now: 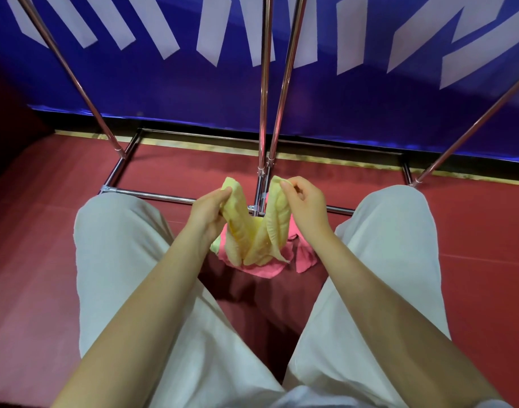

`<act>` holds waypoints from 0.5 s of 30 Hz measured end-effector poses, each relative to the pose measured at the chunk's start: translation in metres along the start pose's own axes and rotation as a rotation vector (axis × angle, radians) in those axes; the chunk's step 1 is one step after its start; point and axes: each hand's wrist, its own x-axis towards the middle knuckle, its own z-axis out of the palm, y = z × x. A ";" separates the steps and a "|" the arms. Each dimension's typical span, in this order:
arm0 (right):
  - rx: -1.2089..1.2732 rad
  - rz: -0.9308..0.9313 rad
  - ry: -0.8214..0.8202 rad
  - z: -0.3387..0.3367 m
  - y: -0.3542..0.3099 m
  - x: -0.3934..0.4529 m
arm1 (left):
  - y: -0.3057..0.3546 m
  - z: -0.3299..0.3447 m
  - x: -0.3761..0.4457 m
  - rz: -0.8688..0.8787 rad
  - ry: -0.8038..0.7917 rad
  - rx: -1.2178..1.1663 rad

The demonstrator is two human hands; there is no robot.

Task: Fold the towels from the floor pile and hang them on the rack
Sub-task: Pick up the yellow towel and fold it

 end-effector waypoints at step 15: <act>0.171 0.046 0.041 -0.009 -0.013 0.005 | 0.008 0.002 -0.012 0.371 0.137 0.290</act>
